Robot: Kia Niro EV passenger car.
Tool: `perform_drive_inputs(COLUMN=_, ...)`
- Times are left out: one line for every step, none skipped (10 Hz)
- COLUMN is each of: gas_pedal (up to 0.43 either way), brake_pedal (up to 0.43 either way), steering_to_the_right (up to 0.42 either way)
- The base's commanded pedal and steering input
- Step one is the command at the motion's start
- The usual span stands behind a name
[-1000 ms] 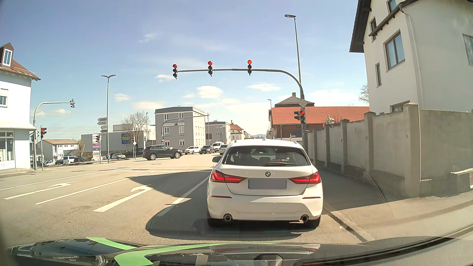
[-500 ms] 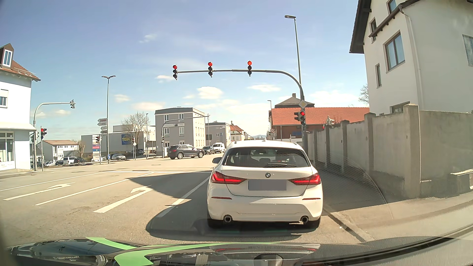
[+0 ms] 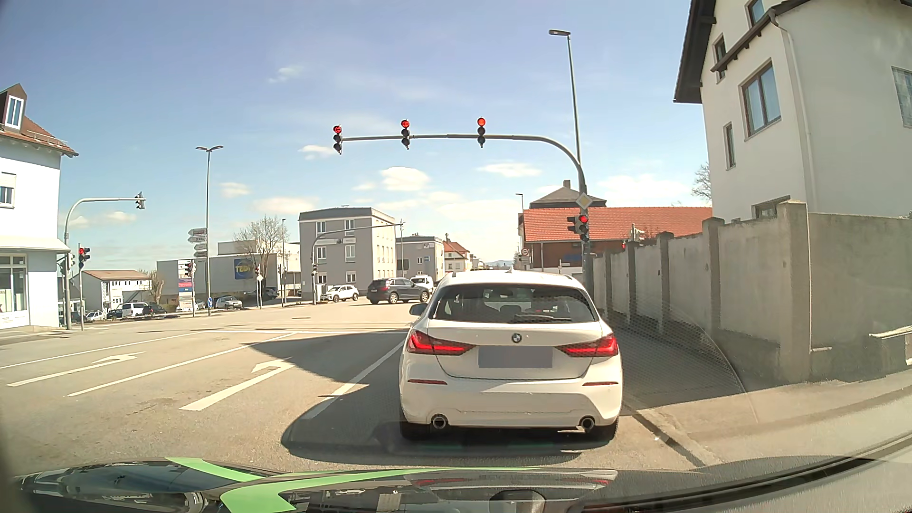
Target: Follow the waypoints while adhering to traffic rules and regulations
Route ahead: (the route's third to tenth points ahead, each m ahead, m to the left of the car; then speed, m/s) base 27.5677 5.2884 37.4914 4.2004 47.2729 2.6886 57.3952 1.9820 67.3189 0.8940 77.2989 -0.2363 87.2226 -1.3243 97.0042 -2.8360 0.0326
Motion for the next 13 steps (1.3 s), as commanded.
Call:
perform_drive_inputs(gas_pedal=0.0, brake_pedal=0.28, steering_to_the_right=-0.003)
perform_drive_inputs(gas_pedal=0.0, brake_pedal=0.28, steering_to_the_right=-0.003)
perform_drive_inputs(gas_pedal=0.0, brake_pedal=0.287, steering_to_the_right=-0.003)
perform_drive_inputs(gas_pedal=0.0, brake_pedal=0.287, steering_to_the_right=-0.003)
perform_drive_inputs(gas_pedal=0.0, brake_pedal=0.287, steering_to_the_right=-0.003)
perform_drive_inputs(gas_pedal=0.0, brake_pedal=0.293, steering_to_the_right=-0.003)
perform_drive_inputs(gas_pedal=0.0, brake_pedal=0.293, steering_to_the_right=-0.004)
perform_drive_inputs(gas_pedal=0.0, brake_pedal=0.299, steering_to_the_right=-0.004)
perform_drive_inputs(gas_pedal=0.0, brake_pedal=0.299, steering_to_the_right=-0.003)
perform_drive_inputs(gas_pedal=0.0, brake_pedal=0.311, steering_to_the_right=-0.003)
perform_drive_inputs(gas_pedal=0.0, brake_pedal=0.317, steering_to_the_right=-0.003)
perform_drive_inputs(gas_pedal=0.0, brake_pedal=0.311, steering_to_the_right=-0.004)
perform_drive_inputs(gas_pedal=0.0, brake_pedal=0.317, steering_to_the_right=-0.004)
